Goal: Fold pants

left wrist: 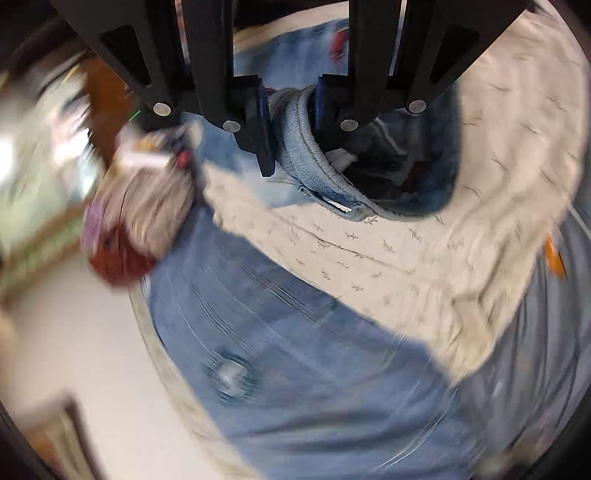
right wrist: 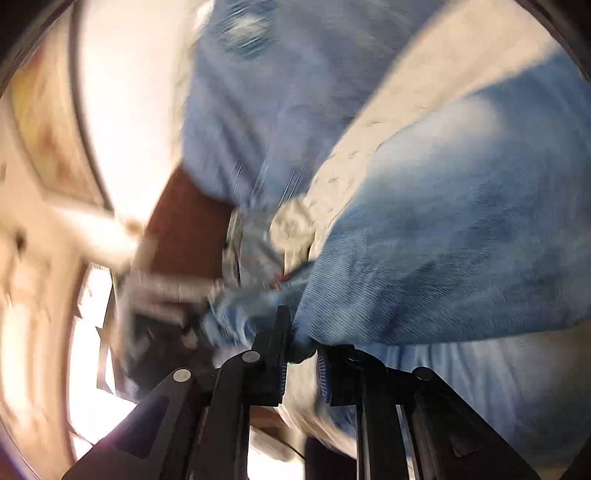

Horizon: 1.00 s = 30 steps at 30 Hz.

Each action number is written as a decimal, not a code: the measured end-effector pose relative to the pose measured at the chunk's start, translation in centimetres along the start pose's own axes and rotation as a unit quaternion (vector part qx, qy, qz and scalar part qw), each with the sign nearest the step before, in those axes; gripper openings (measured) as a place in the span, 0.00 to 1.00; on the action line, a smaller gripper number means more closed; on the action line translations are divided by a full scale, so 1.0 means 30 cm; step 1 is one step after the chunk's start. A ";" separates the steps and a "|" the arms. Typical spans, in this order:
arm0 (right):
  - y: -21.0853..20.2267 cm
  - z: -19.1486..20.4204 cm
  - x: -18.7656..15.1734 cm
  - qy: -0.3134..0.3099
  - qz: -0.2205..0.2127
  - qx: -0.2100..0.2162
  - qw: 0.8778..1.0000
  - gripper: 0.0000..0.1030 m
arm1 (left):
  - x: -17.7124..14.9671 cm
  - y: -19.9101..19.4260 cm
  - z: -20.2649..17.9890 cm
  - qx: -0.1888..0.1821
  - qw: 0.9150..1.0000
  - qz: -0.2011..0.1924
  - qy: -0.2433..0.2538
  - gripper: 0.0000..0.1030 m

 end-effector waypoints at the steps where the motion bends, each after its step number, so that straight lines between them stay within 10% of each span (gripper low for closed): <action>1: -0.018 0.017 -0.034 -0.018 0.012 -0.006 1.000 0.13 | -0.054 -0.015 0.004 0.019 0.999 0.002 0.034 0.21; 4: -0.032 -0.012 -0.198 -0.027 0.063 -0.024 0.997 0.13 | -0.228 0.004 0.127 0.068 0.995 0.029 0.061 0.25; 8: 0.037 -0.178 -0.413 0.031 0.132 -0.068 0.988 0.18 | -0.368 0.107 0.377 0.136 0.986 0.091 -0.042 0.24; 12: 0.021 -0.201 -0.433 0.059 0.126 -0.061 0.988 0.32 | -0.355 0.095 0.398 0.101 0.987 0.077 -0.095 0.27; 17: -0.256 -0.241 -0.287 0.035 0.013 -0.112 0.993 0.47 | -0.325 0.023 0.296 0.048 0.996 0.036 -0.070 0.46; 24: -0.838 -0.579 -0.109 0.141 -0.216 -0.223 0.940 0.52 | -0.403 0.058 0.290 0.035 0.993 0.059 -0.091 0.62; 30: -0.861 -0.654 -0.052 0.139 -0.222 -0.249 0.932 0.53 | -0.407 -0.079 0.285 0.040 0.991 0.021 -0.127 0.61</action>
Point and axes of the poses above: each gripper's, at about its wrist camera, not at the fingertips, and y roughly the way its jaws point, z to its left, x to its top, the point moved 9 cm from there along y, roughly the way its jaws point, and after that the axes turned 10 degrees about -y, right-handed, at the moved point
